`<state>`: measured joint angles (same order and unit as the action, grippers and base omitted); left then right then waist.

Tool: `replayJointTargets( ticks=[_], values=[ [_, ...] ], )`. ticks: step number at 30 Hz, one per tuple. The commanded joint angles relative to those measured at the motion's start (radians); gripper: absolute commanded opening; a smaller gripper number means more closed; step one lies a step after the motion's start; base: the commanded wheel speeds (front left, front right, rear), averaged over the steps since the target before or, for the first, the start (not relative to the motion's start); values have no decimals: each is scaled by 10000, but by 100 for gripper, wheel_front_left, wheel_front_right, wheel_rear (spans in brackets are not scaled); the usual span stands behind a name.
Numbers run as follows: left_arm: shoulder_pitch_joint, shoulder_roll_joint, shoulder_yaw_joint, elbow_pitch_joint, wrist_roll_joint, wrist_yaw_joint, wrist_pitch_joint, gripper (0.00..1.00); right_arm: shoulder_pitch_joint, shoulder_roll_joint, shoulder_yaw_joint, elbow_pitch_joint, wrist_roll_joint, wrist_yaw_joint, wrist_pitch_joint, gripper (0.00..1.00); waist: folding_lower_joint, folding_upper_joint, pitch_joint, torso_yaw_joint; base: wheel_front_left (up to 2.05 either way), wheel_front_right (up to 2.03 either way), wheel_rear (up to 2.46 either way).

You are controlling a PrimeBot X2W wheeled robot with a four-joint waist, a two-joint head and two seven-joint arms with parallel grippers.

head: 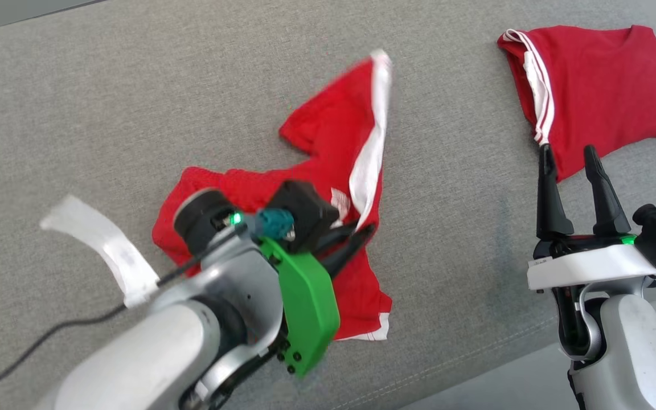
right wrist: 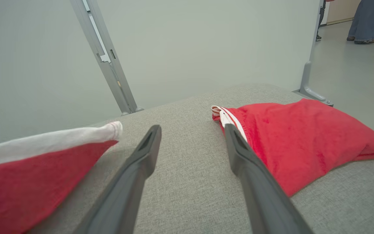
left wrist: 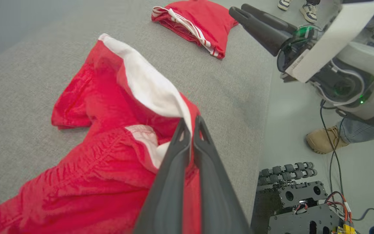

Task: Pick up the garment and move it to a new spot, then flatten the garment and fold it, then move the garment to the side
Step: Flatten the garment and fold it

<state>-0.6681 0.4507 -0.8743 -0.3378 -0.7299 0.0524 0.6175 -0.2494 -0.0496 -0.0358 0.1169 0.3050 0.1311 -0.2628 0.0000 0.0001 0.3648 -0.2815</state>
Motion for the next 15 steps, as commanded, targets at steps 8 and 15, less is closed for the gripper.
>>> replayJointTargets(
  ticks=[8, 15],
  values=[
    [1896, -110, -809, 1907, 1195, 498, -1982, 0, 176, -21, -88, -35, -240, -7, -26, 100, 0, -1, -43, 545, 0, 0, 0],
    [2809, -191, -910, 3262, 1303, 680, -3240, 0, 214, -22, -162, -41, -546, -7, -26, 100, 0, -1, -84, 1009, 0, 0, 0]
  ],
)
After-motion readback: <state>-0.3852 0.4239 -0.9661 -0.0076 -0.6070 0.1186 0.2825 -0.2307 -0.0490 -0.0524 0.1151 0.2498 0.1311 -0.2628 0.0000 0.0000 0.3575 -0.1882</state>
